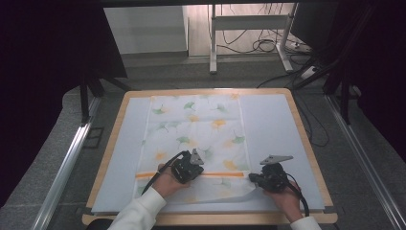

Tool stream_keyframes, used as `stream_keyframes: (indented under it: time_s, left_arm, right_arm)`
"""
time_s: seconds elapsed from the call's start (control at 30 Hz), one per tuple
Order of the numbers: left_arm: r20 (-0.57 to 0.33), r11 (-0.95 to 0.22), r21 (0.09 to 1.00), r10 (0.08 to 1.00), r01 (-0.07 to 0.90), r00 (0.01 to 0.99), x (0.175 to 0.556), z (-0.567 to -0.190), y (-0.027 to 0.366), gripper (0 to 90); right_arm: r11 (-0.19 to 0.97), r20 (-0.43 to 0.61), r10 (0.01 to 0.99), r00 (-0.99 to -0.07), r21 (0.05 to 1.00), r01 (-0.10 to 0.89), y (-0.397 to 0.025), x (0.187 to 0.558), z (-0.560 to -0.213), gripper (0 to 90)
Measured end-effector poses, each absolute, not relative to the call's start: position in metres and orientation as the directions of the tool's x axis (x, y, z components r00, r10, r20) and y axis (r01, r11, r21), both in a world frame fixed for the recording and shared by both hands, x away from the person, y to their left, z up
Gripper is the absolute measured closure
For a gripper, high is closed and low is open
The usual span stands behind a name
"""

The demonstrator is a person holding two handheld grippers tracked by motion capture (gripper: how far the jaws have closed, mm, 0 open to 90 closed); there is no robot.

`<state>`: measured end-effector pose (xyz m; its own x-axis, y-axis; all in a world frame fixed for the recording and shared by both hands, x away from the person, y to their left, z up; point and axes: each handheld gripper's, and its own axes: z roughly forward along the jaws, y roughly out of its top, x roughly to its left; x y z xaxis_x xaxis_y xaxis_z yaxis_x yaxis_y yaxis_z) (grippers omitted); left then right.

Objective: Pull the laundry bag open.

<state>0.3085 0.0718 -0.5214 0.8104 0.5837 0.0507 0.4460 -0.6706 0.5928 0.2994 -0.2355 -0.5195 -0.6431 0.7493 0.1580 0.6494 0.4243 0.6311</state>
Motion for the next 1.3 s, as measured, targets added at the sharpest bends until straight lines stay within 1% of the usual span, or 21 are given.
stream_keyframes:
  time_s: [0.4, 1.3]
  left_arm:
    - [0.029, -0.648, 0.596, 0.608, 0.475, 0.793, 0.308, -0.522, 0.088, 90.0]
    - [0.033, -0.624, 0.592, 0.650, 0.509, 0.759, 0.301, -0.524, 0.122, 90.0]
  right_arm:
    - [0.422, 0.161, 0.750, -0.641, 0.631, 0.651, -0.235, 0.299, -0.520, 89.2]
    - [0.425, 0.157, 0.748, -0.645, 0.633, 0.647, -0.236, 0.299, -0.520, 89.1]
